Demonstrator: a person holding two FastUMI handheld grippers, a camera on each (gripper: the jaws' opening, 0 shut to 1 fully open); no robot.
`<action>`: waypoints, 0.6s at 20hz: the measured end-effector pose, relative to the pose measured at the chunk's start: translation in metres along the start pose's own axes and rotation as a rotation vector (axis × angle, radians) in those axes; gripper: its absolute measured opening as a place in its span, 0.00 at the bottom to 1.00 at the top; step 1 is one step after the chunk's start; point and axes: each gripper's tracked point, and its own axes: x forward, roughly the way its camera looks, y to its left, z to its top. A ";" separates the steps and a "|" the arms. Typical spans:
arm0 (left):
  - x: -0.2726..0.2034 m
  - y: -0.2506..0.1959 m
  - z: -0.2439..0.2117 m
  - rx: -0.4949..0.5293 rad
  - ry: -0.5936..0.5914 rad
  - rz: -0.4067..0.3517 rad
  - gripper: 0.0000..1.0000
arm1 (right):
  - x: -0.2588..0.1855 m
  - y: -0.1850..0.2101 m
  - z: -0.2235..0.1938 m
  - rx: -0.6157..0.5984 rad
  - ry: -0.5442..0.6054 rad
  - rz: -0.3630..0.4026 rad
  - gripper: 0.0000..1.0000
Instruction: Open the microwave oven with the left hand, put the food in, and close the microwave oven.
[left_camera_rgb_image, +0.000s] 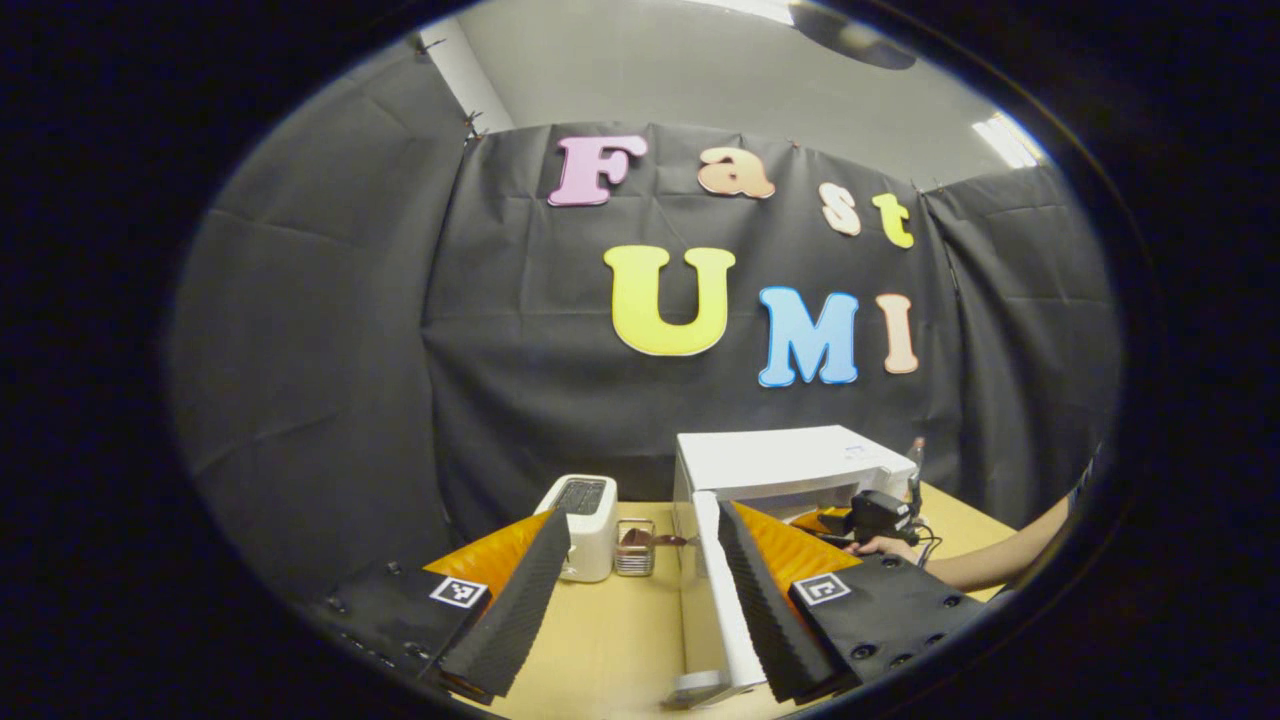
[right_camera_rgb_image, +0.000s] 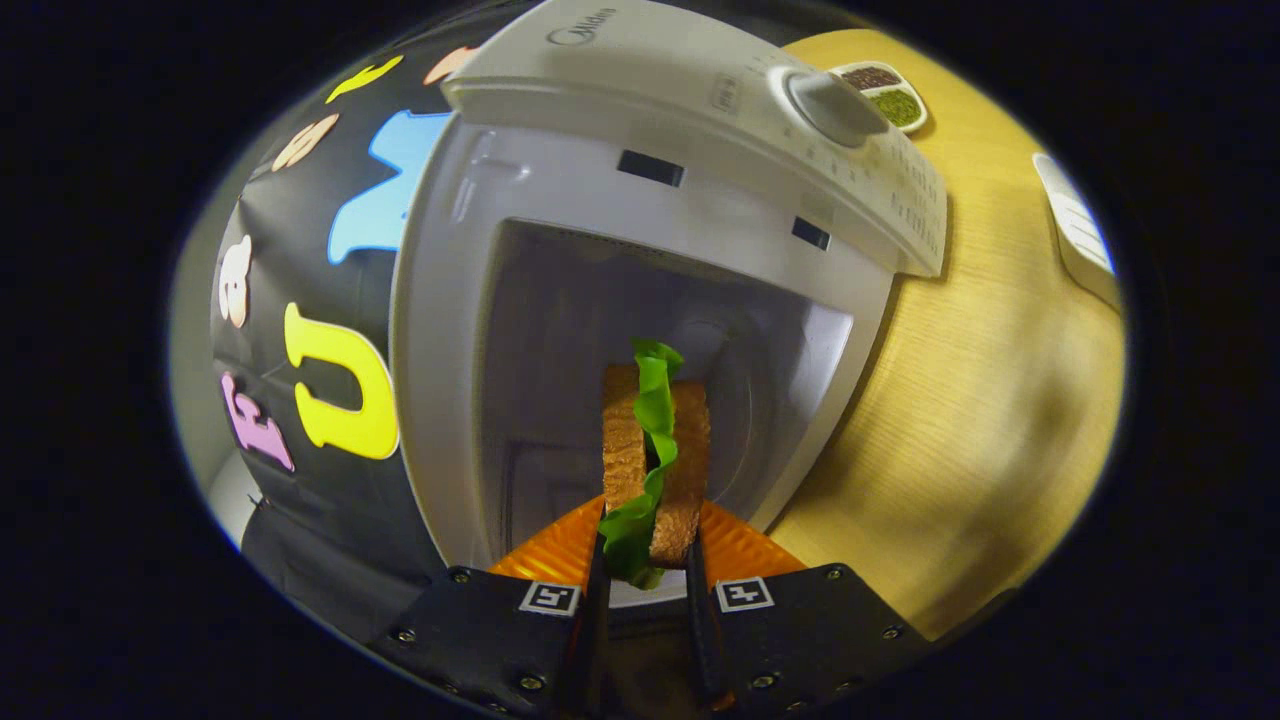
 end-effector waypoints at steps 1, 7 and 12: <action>0.001 0.006 -0.001 0.010 0.008 0.009 0.95 | 0.010 -0.002 0.001 0.024 -0.027 -0.005 0.35; 0.019 0.022 -0.011 0.007 0.052 0.013 0.95 | 0.058 -0.002 -0.005 0.142 -0.108 0.007 0.35; 0.029 0.021 -0.018 0.005 0.067 -0.004 0.95 | 0.072 -0.004 -0.005 0.156 -0.123 0.003 0.35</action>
